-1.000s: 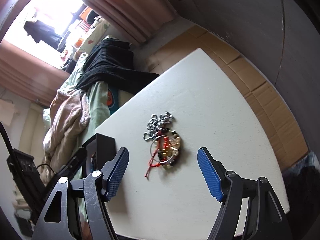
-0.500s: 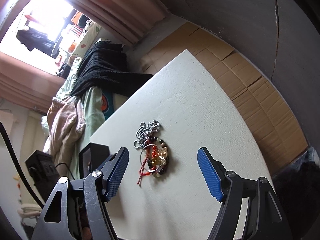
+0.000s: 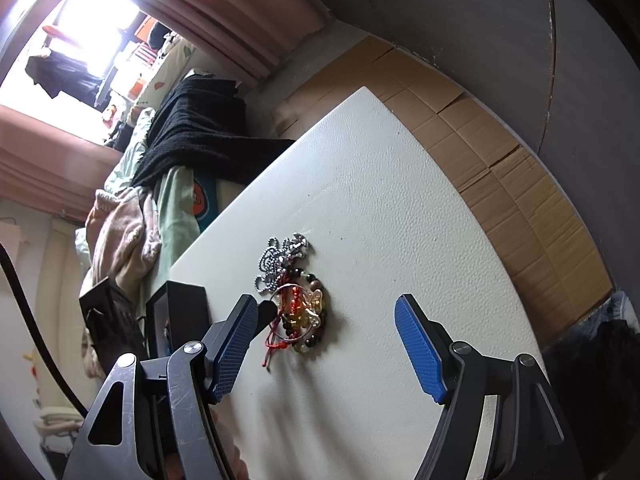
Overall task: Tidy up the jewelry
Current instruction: 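Grasp the silver hoop from the remaining pile with the left tool, then place the silver hoop in the box with left tool while right tool grasps butterfly charm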
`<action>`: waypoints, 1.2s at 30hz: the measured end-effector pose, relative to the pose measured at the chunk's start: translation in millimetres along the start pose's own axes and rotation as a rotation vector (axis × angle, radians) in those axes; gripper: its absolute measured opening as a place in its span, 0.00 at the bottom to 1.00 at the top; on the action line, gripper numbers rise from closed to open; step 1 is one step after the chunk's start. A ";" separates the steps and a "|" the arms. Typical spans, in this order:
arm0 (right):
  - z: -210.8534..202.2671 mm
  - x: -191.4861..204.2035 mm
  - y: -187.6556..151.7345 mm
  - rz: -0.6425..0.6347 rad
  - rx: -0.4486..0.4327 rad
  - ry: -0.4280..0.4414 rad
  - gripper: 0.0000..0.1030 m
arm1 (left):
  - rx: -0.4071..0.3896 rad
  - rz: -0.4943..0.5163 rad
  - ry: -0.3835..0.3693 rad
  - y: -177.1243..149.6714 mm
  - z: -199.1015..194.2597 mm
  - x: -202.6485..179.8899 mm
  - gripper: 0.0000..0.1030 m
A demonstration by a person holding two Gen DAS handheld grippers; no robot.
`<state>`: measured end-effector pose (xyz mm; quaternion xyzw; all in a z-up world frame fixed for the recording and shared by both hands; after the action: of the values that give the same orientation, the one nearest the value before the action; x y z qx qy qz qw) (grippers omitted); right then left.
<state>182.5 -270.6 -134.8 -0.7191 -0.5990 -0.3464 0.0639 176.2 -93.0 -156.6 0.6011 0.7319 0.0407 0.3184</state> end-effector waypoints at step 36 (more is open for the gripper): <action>59.7 55.7 -27.7 -0.147 0.086 -0.013 0.52 | -0.201 -0.042 -0.055 25.8 -100.6 43.3 0.01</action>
<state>185.0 -187.2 -156.6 -0.6719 -0.6650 -0.3196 0.0652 143.2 -14.2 -83.4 0.5517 0.7275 0.0909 0.3977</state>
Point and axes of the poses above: each gripper's, at about its wrist camera, not at the fingertips, and z roughly the way its jaws point, x to its left, y to its top, the point moved 3 cm from there along z, roughly the way its jaws point, and after that the axes turned 5 degrees about -x, right-handed, at the moved point
